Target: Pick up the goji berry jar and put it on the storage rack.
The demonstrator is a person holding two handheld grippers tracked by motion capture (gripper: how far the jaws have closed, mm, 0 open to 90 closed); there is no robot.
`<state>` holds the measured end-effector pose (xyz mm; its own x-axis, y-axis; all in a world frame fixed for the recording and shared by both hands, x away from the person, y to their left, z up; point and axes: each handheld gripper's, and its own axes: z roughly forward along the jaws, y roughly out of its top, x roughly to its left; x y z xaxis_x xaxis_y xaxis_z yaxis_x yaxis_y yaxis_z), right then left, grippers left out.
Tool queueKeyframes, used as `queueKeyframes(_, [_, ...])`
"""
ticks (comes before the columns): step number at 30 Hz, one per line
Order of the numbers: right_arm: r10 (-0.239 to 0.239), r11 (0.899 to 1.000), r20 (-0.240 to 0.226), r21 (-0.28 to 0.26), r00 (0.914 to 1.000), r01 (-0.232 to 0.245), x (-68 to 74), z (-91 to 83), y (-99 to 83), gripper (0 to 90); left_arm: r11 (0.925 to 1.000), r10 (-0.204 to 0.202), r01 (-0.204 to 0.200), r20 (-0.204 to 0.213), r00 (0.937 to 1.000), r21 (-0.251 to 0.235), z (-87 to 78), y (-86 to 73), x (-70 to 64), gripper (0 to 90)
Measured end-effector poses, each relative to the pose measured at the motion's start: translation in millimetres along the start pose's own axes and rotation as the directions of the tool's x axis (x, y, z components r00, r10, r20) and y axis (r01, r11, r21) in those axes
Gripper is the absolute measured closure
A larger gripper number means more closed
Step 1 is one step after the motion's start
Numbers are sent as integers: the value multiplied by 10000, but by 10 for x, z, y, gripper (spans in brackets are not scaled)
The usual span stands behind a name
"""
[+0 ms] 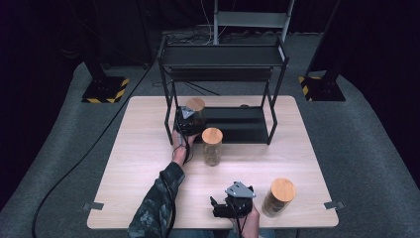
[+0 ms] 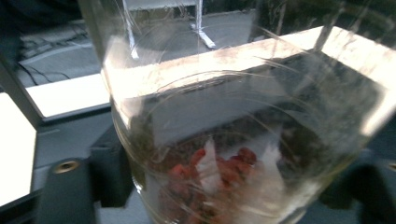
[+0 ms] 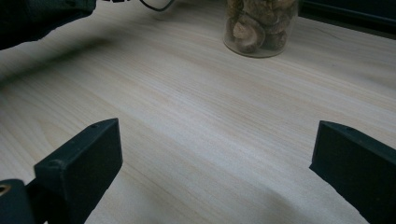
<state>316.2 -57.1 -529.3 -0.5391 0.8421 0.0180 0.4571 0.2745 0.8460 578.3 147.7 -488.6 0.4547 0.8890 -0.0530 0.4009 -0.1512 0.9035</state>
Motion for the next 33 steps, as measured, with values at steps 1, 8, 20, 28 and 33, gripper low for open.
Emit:
queueKeyframes(1, [2, 10000, 0, 3, 10000, -2, -1, 0, 0, 9, 9998, -86, 86, 14, 10000, 160, 3, 12, -1, 130])
queueKeyframes(8, [-9, 10000, 0, 29, 10000, 9, 0, 3, 1, 9, 9920, -635, 611, 181, 9978, 1102, -31, 110, 53, 1])
queueKeyframes(20, [-14, 10000, -6, 62, 10000, 14, 0, 6, 3, 9, 9671, -1029, 964, 158, 9946, 2356, -110, 268, 59, 0])
queueKeyframes(28, [-9, 10000, -13, 80, 10000, 9, -1, 8, 4, 8, 9500, -1317, 1235, 95, 9912, 2868, -180, 358, 33, 0])
queueKeyframes(33, [-11, 10000, -15, 97, 10000, 11, -1, 9, 4, 8, 9415, -1446, 1332, 142, 9894, 3094, -222, 409, 12, 0])
